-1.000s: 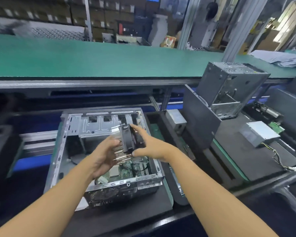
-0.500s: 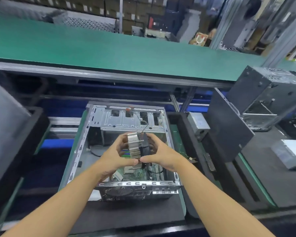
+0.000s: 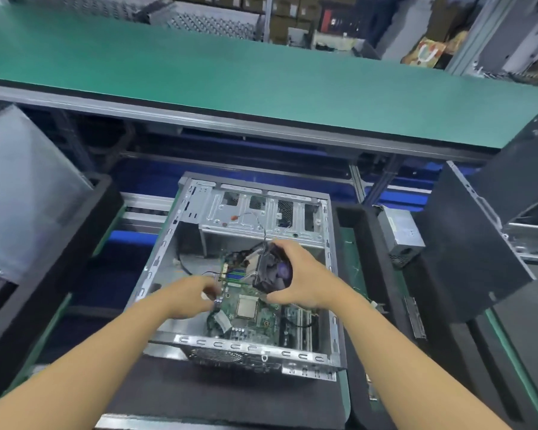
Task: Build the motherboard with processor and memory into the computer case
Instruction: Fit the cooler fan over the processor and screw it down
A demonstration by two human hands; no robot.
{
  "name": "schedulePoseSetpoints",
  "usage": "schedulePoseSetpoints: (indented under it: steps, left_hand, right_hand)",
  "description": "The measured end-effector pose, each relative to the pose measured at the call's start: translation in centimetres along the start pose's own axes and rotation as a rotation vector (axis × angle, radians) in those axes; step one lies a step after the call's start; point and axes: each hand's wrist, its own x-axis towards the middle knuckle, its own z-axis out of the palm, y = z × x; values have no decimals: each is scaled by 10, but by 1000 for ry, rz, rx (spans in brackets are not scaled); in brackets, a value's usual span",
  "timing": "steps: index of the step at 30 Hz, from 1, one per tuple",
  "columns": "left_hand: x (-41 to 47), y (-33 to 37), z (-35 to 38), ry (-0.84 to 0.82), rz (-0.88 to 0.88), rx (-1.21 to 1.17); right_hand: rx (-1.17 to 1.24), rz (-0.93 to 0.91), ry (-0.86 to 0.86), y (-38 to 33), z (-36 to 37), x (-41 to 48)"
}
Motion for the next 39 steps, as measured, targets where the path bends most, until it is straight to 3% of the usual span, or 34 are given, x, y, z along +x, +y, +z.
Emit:
schedulePoseSetpoints:
  steps: [2,8,14,19,22,26,30,34,36,39]
  left_hand:
    - [7,4,8,-127,30,108]
    - [14,2,5,-135,-21,81]
    - [7,-9,-1,-440,-90,116]
    - [10,-9,-2,-385,-135,121]
    - [15,-8,-1,-257,-149,135]
    - [28,-9,10,-110,9,-18]
    - [40,2,16,-29,182,109]
    - [45,4,18,-57,233,10]
    - [45,3,21,-68,200,50]
    - [44,4,24,-55,166,58]
  right_hand:
    - [-108,-15,-52,0,5,3]
    - [-239,10,-176,-9,33,17]
    - [-353,33,-198,-16,50,32]
    - [-318,65,-211,-22,76,41]
    - [-287,103,-185,-17,80,42]
    - [-446,75,-183,-2,77,39]
    - [-213,104,-151,-2,82,33]
    - [9,229,-166,8,50,26]
    - [-83,350,-151,14,35,25]
    - [-395,493,-271,10,29,26]
